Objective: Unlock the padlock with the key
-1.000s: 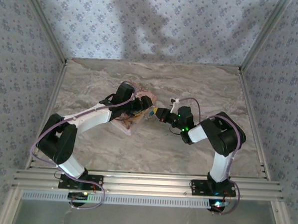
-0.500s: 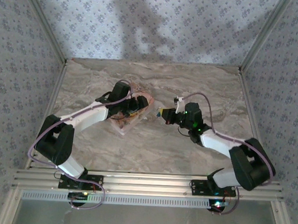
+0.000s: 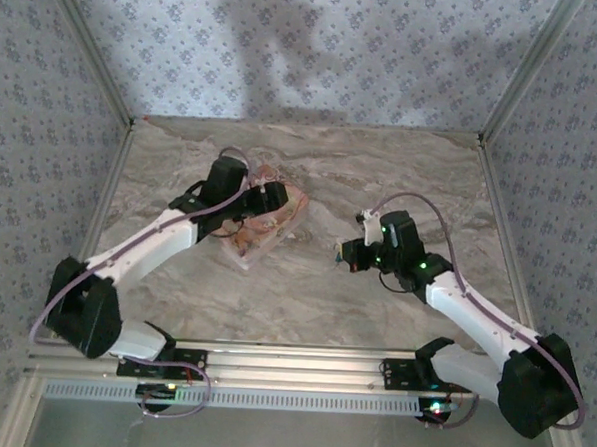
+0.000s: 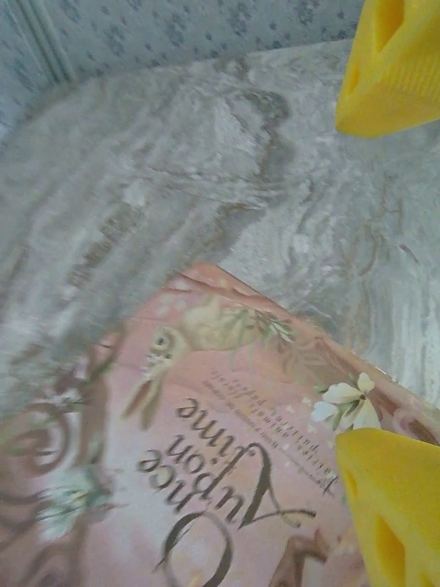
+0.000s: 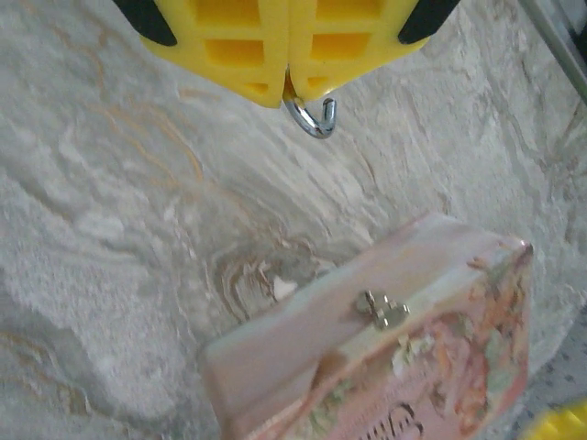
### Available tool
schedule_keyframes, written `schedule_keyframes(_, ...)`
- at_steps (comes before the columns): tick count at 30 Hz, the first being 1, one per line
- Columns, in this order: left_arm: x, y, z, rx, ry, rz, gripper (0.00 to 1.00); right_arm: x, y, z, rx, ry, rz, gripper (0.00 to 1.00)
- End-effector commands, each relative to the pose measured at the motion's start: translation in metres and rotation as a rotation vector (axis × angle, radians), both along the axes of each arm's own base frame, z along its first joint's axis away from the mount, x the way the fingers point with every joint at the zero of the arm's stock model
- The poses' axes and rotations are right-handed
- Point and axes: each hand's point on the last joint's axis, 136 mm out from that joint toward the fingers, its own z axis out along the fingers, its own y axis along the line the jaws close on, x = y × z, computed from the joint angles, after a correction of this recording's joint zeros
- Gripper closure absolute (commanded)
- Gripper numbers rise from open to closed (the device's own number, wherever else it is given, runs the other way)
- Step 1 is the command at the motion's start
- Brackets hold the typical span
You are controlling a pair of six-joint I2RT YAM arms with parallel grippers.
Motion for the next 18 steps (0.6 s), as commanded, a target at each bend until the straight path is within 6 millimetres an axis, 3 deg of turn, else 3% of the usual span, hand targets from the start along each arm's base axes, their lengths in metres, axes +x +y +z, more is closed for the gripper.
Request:
schedule_keyframes(1,0.001,0.025,0.015,0.055,-0.125,0.065,0.15,-0.016,-0.013,-0.009,-0.062,0.069,-0.005,1.00)
schedule_keyframes(8,-0.012,0.058,0.033,0.069,-0.259,0.161,0.07,-0.039,-0.024,-0.031,-0.087,0.164,-0.037,1.00)
schedule_keyframes(18,-0.025,0.079,0.044,0.076,-0.320,0.213,0.04,-0.054,-0.033,-0.053,-0.125,0.224,-0.064,1.00)
